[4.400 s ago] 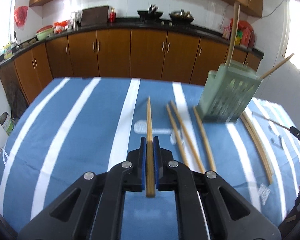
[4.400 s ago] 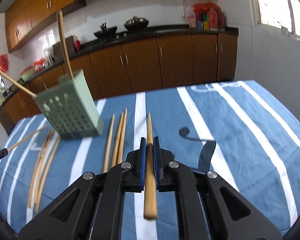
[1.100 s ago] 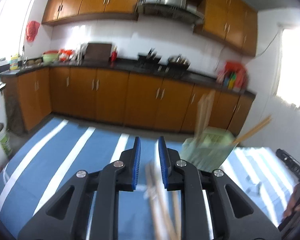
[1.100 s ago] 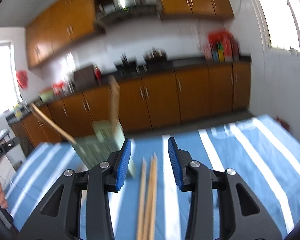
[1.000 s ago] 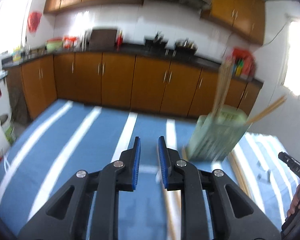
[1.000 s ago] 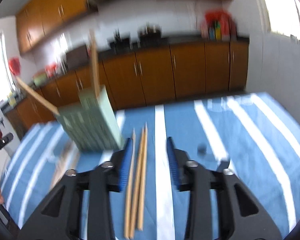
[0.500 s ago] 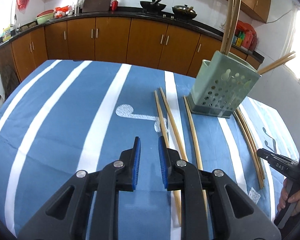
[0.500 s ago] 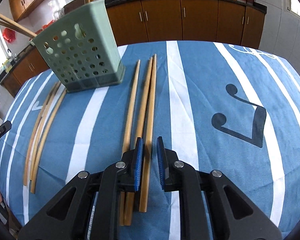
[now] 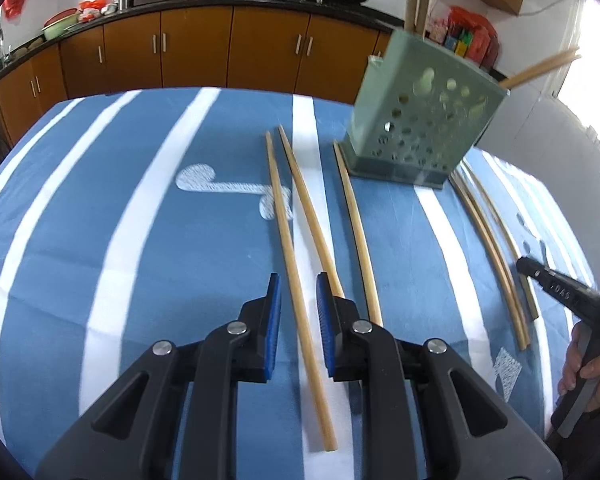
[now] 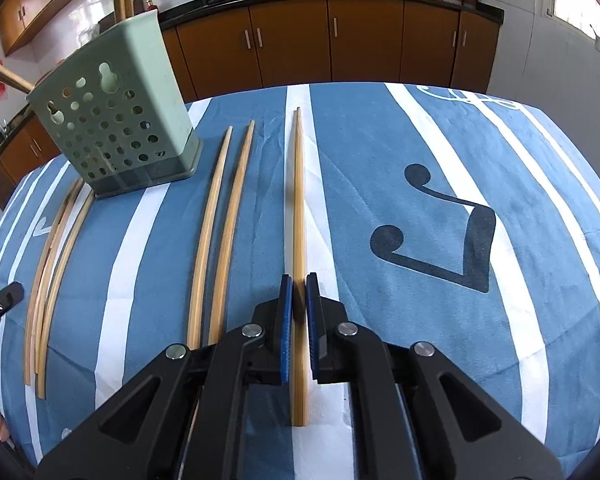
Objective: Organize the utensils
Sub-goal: 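Lower the right tool onto another chopstick and close while the left tool grasps one too, then hold the chopsticks closed in both tools on the table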
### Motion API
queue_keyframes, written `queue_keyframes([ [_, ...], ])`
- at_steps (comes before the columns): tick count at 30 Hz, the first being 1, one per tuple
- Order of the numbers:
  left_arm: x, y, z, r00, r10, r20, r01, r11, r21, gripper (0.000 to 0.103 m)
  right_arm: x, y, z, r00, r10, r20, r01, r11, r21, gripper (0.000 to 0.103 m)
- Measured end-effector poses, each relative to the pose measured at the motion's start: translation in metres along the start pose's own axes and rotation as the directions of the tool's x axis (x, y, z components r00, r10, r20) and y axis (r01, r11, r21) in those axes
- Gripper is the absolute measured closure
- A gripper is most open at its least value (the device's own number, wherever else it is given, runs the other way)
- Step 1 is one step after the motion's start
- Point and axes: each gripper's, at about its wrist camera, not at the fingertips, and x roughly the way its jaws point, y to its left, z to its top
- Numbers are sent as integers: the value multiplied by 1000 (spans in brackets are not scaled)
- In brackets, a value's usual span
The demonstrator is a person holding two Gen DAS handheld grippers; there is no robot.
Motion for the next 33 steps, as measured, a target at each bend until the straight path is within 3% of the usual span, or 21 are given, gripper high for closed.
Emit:
queue_keyframes([
  [6,12,-5,-4,998,56,-19,-56,998,28,94,-1,0,-1,1000,6,3,-6,1000,-1,95],
  [18,22,26,20,990,139,8,-139,990,-34,95,4,7,4,1000,9,19,-8,999,-36,95],
  [27,22,35,23,995,103,4,-103,995,-8,92,3,6,2,1000,-3,29,4,999,-50,95],
  [33,19,30,16,993,115,22,-115,993,40,92,3,10,-1,998,-18,57,22,997,-72,95],
])
